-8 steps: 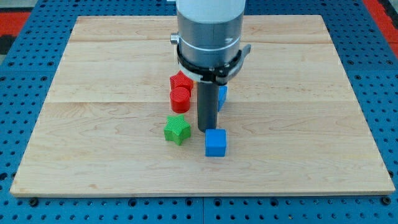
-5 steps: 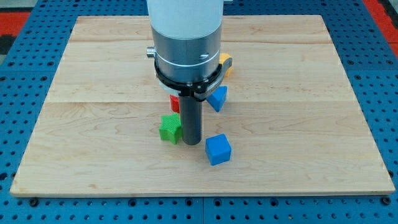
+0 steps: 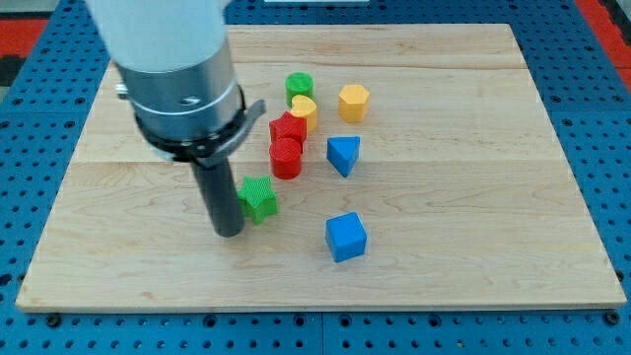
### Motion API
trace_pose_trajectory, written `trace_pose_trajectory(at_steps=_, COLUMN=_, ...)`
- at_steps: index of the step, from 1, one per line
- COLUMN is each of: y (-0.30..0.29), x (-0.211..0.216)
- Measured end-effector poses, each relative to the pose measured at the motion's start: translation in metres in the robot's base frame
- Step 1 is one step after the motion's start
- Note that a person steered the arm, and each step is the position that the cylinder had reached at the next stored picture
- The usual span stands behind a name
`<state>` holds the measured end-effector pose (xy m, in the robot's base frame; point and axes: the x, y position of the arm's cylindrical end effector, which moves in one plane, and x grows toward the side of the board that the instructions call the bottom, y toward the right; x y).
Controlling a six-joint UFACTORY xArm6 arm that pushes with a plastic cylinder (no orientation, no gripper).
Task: Move green star below red circle
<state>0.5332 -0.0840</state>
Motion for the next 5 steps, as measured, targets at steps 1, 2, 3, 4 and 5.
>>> trace_pose_trajectory(at_steps=1, y=0.019, x=-0.007)
trace_pose_trajectory(at_steps=2, y=0.019, x=-0.019)
trace_pose_trajectory(at_steps=3, y=0.019, x=-0.019)
trace_pose_trajectory(at_steps=4, y=0.019, x=-0.019)
trace_pose_trajectory(at_steps=5, y=-0.006, x=-0.012)
